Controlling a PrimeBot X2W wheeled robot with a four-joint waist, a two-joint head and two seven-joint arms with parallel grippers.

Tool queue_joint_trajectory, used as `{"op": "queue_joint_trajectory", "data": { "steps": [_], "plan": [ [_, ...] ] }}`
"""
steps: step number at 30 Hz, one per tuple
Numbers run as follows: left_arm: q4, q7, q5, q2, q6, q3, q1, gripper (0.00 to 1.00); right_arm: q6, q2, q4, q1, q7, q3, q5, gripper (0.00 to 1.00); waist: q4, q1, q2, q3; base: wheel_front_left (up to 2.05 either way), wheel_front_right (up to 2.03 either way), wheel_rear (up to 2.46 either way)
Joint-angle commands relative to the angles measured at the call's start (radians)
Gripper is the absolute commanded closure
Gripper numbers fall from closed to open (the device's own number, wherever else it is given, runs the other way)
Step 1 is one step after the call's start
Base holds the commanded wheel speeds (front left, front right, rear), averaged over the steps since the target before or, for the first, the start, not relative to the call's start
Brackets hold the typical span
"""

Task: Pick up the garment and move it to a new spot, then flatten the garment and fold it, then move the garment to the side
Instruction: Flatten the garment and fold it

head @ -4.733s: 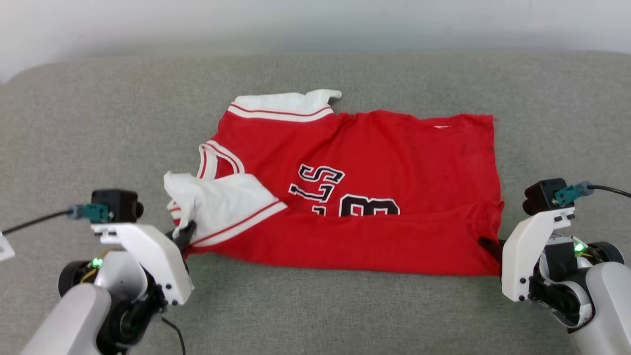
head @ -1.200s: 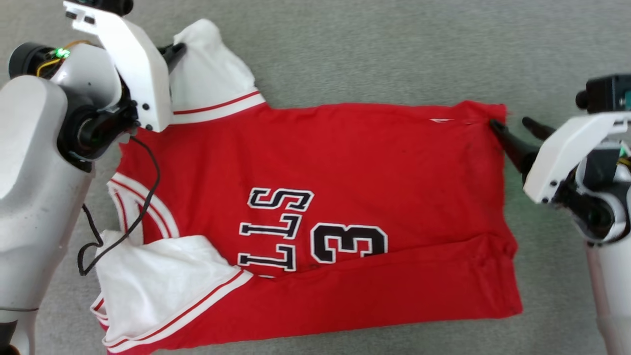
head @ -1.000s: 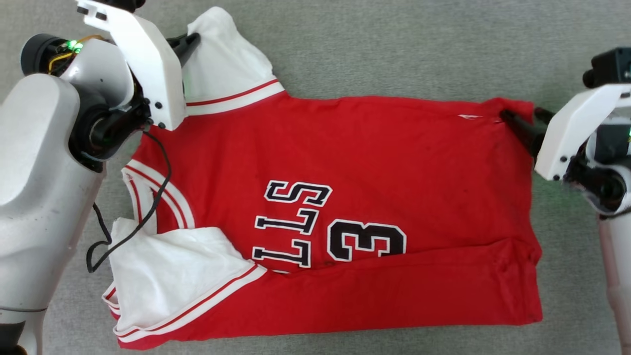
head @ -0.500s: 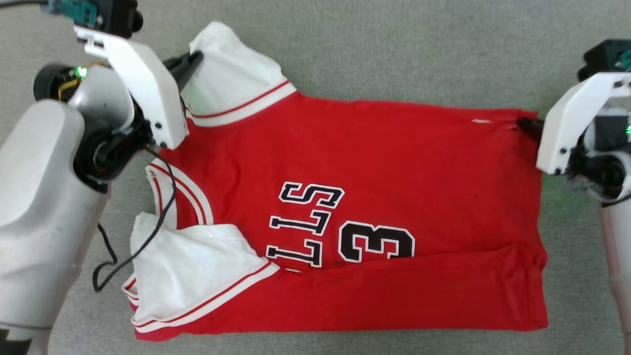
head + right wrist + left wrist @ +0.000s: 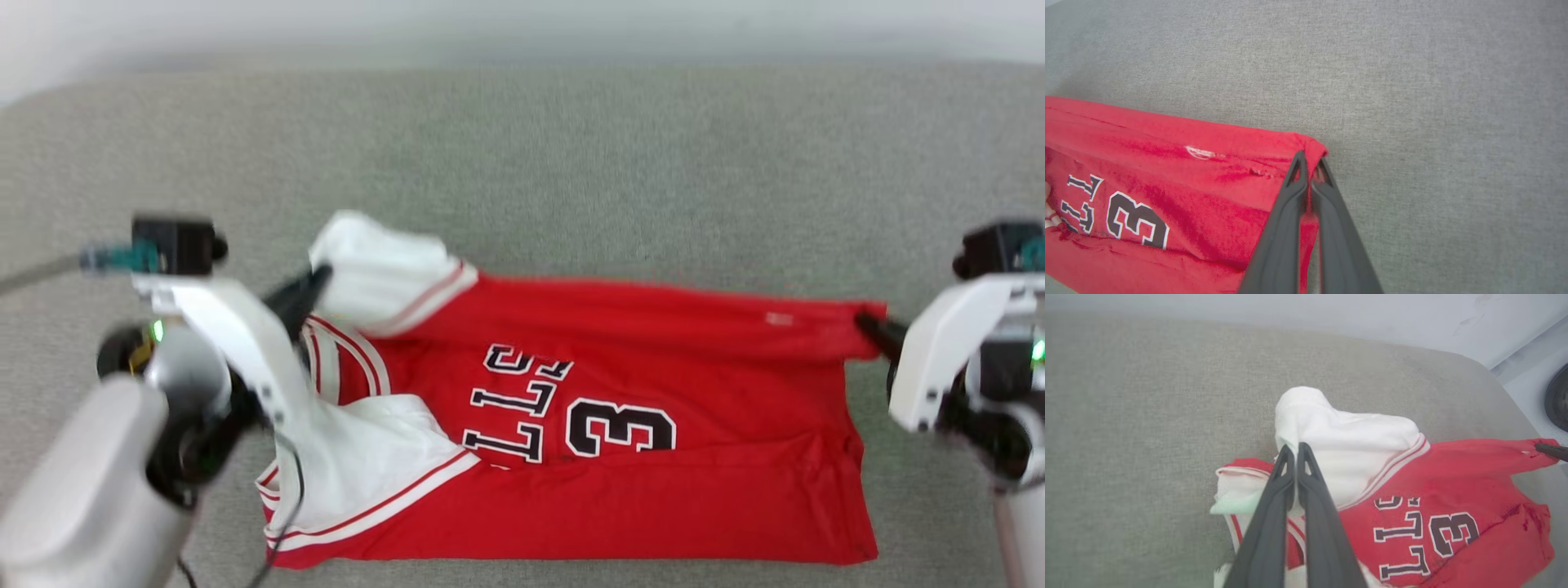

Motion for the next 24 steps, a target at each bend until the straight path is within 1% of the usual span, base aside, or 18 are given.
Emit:
{"op": "queue_joint_trajectory", "data": {
  "steps": [1, 5, 9, 10, 11, 12, 15, 18, 21, 24],
  "plan": [
    [-0.018, -0.019, -0.007, 0.006, 0.01, 0.002, 0.055, 1.0, -0.001, 0.007, -0.018, 0.049, -0.014, -0.009, 0.005, 1.0, 0.008, 0.0001, 0.0, -0.038, 0.0, 0.0, 0.0],
    [-0.046, -0.064, -0.025, -0.005, 0.034, 0.002, 0.191, 1.0, -0.001, 0.035, -0.034, 0.155, -0.047, -0.039, 0.013, 1.0, 0.015, 0.0001, 0.0, -0.06, 0.0, 0.0, 0.0],
    [-0.034, -0.084, -0.063, -0.026, 0.05, 0.003, 0.299, 1.0, -0.001, 0.061, -0.016, 0.24, -0.093, -0.067, 0.01, 1.0, 0.017, 0.0001, 0.0, -0.073, 0.0, 0.0, 0.0],
    [-0.024, -0.081, -0.074, -0.031, 0.054, -0.001, 0.325, 1.0, -0.001, 0.068, -0.006, 0.258, -0.106, -0.072, 0.008, 0.93, 0.016, 0.0001, 0.0, -0.076, 0.0, 0.0, 0.0],
    [0.004, -0.093, -0.101, -0.058, 0.062, -0.002, 0.377, 0.08, -0.001, 0.085, 0.026, 0.297, -0.147, -0.085, 0.011, 0.01, 0.014, 0.0001, 0.0, -0.084, 0.0, 0.0, 0.0],
    [0.016, -0.1, -0.107, -0.067, 0.063, -0.004, 0.389, 0.0, -0.001, 0.089, 0.039, 0.311, -0.162, -0.086, 0.009, 0.0, 0.014, 0.0001, 0.0, -0.089, 0.0, 0.0, 0.0],
    [0.052, -0.138, -0.104, -0.088, 0.069, 0.0, 0.417, 0.0, -0.001, 0.102, 0.063, 0.345, -0.192, -0.078, 0.016, 0.0, 0.009, 0.0001, 0.0, -0.107, 0.0, 0.0, 0.0],
    [0.059, -0.215, -0.086, -0.109, 0.079, 0.019, 0.428, 0.0, -0.001, 0.103, 0.055, 0.378, -0.227, -0.066, 0.021, 0.0, 0.003, 0.0001, 0.0, -0.129, 0.0, 0.0, 0.0],
    [0.045, -0.288, -0.06, -0.12, 0.087, 0.029, 0.442, 0.0, -0.001, 0.089, 0.011, 0.4, -0.248, -0.052, 0.024, 0.0, -0.004, 0.0001, 0.0, -0.157, 0.0, 0.0, 0.0],
    [0.013, -0.355, -0.021, -0.12, 0.111, 0.041, 0.446, 0.0, -0.001, 0.073, -0.048, 0.423, -0.243, -0.055, 0.022, 0.0, -0.012, 0.0001, 0.0, -0.186, 0.0, 0.0, 0.0]
  ]
}}
